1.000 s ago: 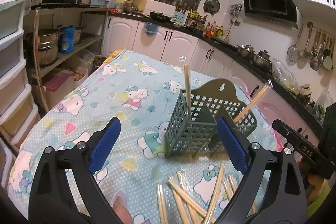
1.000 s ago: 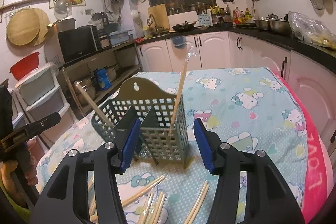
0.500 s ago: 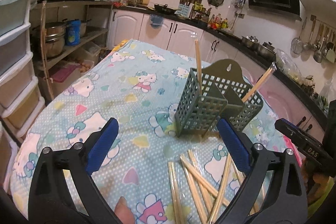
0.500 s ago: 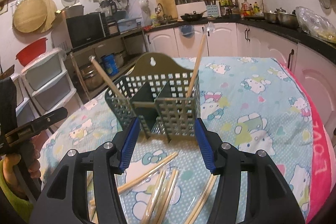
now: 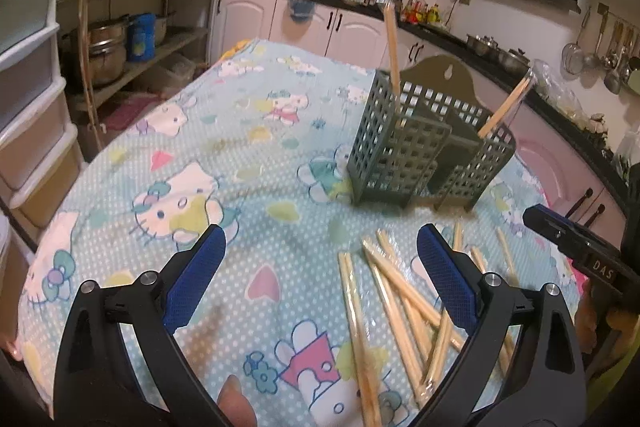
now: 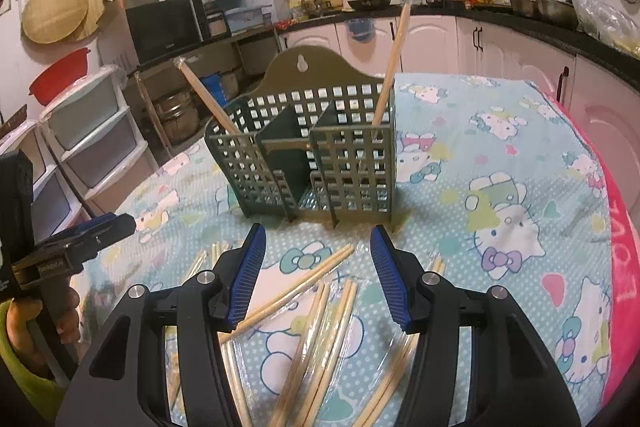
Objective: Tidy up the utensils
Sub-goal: 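Move both open tools back down to the remaining wrapped chopsticks, then close the left tool on a wrapped chopstick while the right tool grasps another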
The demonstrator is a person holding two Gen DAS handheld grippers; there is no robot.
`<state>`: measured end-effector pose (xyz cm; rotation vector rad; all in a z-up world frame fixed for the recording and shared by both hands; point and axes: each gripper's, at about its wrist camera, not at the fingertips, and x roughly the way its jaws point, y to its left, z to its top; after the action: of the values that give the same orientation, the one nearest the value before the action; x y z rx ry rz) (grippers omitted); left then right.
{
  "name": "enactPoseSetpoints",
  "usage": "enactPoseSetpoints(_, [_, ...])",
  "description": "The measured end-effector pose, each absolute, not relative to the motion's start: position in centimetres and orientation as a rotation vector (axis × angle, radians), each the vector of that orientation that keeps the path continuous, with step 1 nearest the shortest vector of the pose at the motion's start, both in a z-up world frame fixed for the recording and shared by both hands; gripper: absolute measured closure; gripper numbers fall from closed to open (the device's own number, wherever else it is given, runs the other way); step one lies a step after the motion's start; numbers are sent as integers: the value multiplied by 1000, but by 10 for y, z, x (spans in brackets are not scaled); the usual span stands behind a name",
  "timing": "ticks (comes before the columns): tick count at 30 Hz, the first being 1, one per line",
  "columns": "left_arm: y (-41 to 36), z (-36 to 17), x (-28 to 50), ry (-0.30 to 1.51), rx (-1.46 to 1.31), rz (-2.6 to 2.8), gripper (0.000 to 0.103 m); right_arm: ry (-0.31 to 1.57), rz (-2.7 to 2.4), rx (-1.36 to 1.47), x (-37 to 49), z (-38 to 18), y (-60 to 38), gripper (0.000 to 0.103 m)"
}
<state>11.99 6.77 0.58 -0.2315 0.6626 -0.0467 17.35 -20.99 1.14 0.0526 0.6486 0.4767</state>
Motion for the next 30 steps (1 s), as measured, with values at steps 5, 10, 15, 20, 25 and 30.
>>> enactPoseSetpoints(5, [67, -6, 117, 699, -220, -53, 15, 685, 478, 47, 176, 3, -205, 51])
enactPoseSetpoints(10, [63, -17, 117, 743, -210, -84, 16, 727, 483, 49, 180, -5, -199, 51])
enactPoseSetpoints(15, [57, -31, 122, 808, -225, -156, 34, 788, 473, 62, 189, -15, -196, 51])
enactPoseSetpoints(20, [50, -44, 129, 862, -243, -205, 61, 840, 455, 66, 199, -27, -195, 51])
enactPoseSetpoints(25, [41, -49, 135, 878, -221, -228, 75, 884, 446, 63, 210, -36, -192, 51])
enactPoseSetpoints(30, [38, -54, 146, 896, -189, -214, 78, 929, 427, 63, 225, -45, -187, 51])
